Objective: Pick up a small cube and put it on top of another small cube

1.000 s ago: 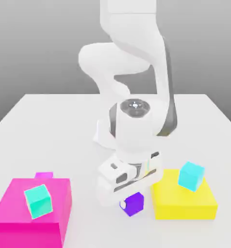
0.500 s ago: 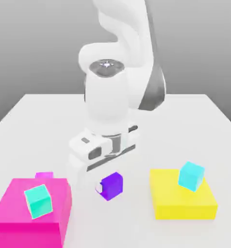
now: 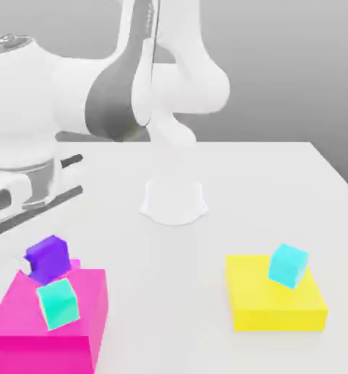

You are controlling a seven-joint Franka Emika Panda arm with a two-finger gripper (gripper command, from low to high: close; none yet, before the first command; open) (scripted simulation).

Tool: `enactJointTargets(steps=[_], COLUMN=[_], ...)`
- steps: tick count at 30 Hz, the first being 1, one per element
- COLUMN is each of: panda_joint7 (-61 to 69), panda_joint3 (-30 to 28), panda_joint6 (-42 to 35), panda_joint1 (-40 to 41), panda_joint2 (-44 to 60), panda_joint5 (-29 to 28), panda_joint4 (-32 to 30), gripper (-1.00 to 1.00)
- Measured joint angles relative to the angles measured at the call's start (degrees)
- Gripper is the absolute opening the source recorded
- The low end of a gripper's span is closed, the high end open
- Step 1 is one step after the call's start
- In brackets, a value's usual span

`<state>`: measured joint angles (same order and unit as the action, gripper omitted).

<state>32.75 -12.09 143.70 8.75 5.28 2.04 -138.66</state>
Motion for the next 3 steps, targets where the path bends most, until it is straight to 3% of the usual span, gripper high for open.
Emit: enactJointTargets(steps=[3], panda_joint7=[0.00], panda_joint3=[0.00], panda_joint6=[0.00], panda_joint1=[0.00], panda_joint2=[0.00], panda_joint5=[0.00], panda_joint4=[0.00], gripper=[1.00])
